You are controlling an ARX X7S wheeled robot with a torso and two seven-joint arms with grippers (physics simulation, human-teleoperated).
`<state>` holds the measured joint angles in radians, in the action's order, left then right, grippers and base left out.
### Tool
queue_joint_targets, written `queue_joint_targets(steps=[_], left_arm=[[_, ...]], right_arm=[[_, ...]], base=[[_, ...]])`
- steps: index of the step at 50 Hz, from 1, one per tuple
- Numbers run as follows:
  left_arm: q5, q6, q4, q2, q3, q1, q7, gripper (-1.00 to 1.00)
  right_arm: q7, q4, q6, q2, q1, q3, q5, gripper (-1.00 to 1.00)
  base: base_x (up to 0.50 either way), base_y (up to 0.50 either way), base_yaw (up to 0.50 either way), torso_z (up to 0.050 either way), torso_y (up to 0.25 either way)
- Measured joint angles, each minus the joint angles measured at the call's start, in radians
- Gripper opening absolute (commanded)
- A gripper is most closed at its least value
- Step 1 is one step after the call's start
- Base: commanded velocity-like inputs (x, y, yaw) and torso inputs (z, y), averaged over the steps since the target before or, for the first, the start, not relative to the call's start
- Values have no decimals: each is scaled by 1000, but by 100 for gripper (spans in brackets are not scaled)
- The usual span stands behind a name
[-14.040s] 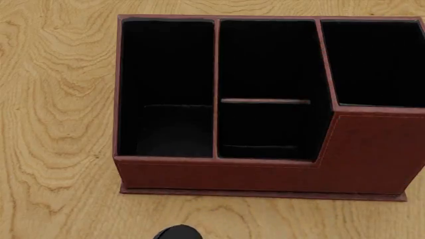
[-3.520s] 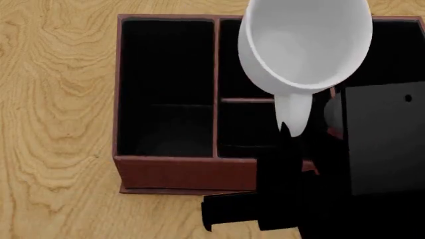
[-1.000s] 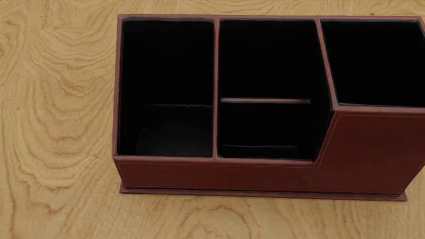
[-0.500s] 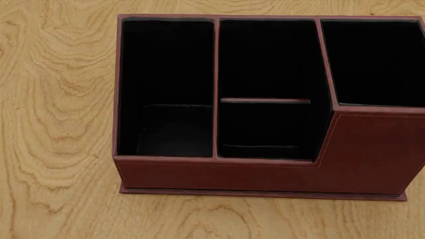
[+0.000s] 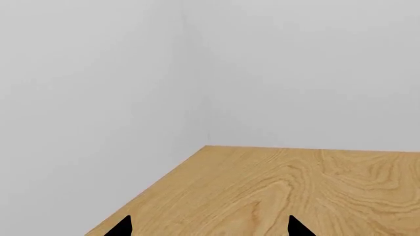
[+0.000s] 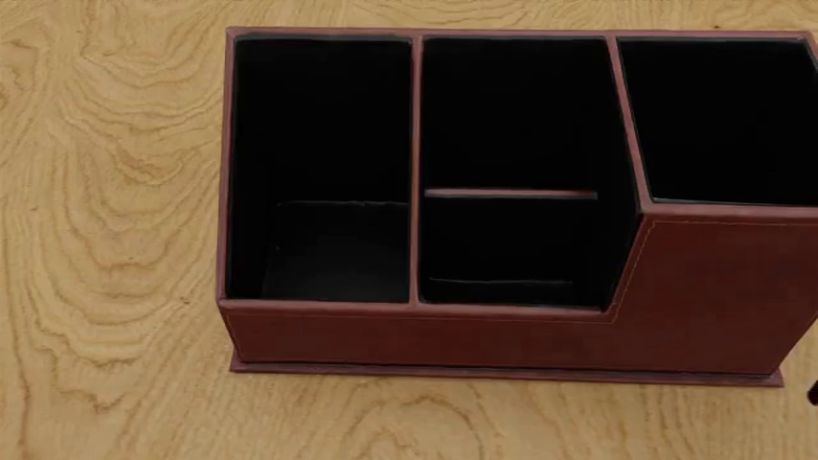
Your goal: Pick up the white mug and place it to the right of the caddy.
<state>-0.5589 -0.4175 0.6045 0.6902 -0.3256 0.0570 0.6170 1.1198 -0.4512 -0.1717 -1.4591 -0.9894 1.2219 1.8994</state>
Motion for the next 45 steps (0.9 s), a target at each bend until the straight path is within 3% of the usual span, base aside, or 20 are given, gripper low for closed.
queue_joint_targets(steps=[45], left_arm=[[9,-17,-3,2,28,-21,7,100]], right_arm=[[-67,125,-52,94,52,39,29,-100]], base=[[0,0,0,0,0]])
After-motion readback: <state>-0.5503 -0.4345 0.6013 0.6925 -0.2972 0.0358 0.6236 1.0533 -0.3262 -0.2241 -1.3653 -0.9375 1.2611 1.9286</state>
